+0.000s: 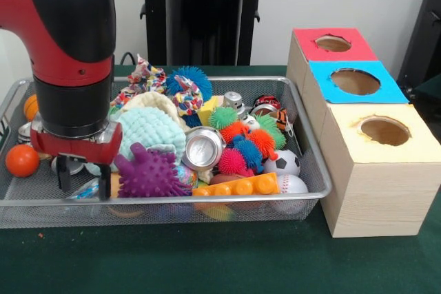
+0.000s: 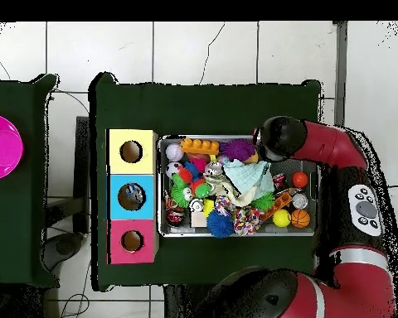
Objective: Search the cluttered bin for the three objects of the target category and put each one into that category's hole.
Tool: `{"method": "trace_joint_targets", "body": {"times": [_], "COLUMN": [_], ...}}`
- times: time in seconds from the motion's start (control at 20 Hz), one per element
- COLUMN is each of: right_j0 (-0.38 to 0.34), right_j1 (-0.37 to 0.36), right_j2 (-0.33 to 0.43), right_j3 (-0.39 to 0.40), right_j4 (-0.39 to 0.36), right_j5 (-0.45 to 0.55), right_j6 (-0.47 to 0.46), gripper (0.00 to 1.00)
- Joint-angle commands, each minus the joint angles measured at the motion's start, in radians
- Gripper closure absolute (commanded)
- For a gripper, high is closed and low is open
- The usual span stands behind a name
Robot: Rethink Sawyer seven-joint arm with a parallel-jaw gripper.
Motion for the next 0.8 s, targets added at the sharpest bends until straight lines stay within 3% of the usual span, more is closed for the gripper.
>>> {"method": "trace_joint_targets", "body": {"times": [0.05,0.55,0.6,0.65,0.8], "right_j0": [-0.011,0.010,0.011,0.007,0.003], "right_j1": [0.066,0.096,0.098,0.110,0.116], "right_j2": [0.000,-0.022,-0.024,-0.016,-0.009], "right_j3": [0.066,0.024,0.022,0.013,0.015], "right_j4": [-0.059,-0.070,-0.069,-0.045,-0.038], "right_j5": [0.017,0.111,0.128,0.218,0.249], "right_j6": [-0.033,-0.047,-0.051,-0.063,-0.072], "gripper": [0.00,0.00,0.00,0.00,0.00]}}
